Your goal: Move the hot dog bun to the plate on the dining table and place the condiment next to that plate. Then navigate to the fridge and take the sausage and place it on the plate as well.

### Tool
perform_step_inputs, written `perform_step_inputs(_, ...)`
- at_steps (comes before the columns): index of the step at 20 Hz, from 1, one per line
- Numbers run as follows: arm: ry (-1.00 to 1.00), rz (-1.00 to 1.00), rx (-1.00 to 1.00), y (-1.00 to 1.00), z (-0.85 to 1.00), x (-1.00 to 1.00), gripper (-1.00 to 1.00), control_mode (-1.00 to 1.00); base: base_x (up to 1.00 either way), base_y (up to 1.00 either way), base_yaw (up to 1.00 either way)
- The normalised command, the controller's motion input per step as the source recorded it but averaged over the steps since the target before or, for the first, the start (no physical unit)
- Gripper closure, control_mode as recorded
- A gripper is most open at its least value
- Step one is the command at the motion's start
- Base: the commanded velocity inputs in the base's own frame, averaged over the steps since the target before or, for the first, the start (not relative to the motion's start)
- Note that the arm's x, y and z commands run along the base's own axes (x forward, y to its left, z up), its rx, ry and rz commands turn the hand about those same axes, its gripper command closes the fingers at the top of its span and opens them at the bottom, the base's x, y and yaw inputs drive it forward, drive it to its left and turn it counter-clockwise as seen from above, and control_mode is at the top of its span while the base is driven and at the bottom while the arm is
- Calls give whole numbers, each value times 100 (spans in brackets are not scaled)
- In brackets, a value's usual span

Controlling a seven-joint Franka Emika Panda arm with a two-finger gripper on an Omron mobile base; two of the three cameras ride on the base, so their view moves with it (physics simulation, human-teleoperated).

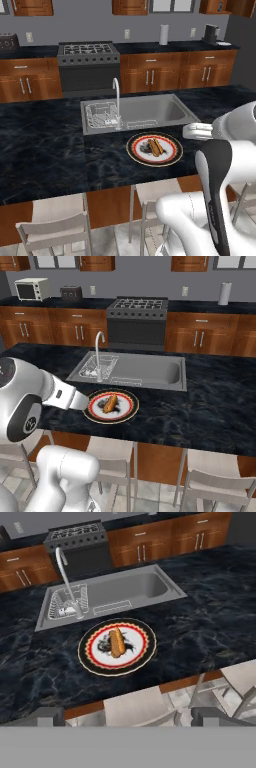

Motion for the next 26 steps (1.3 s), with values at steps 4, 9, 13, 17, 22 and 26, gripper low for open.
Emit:
perform_step_inputs(4, -1, 0, -1, 1, -3, -4, -100, -100, 0, 0, 0)
perform_step_inputs(9, -2, -4, 0, 0, -10, -20, -100, 100, -42, -17, -10)
perform_step_inputs(13, 0, 0, 0, 0, 0, 0, -100, 100, -61, -67, -16)
perform_step_inputs(17, 0, 0, 0, 0, 0, 0, -100, 100, -32, -95, -5)
perform_step_inputs(22, 0, 0, 0, 0, 0, 0, -100, 100, 5, -100, 0)
perform_step_inputs(26, 0, 0, 0, 0, 0, 0, -100, 100, 24, -100, 2)
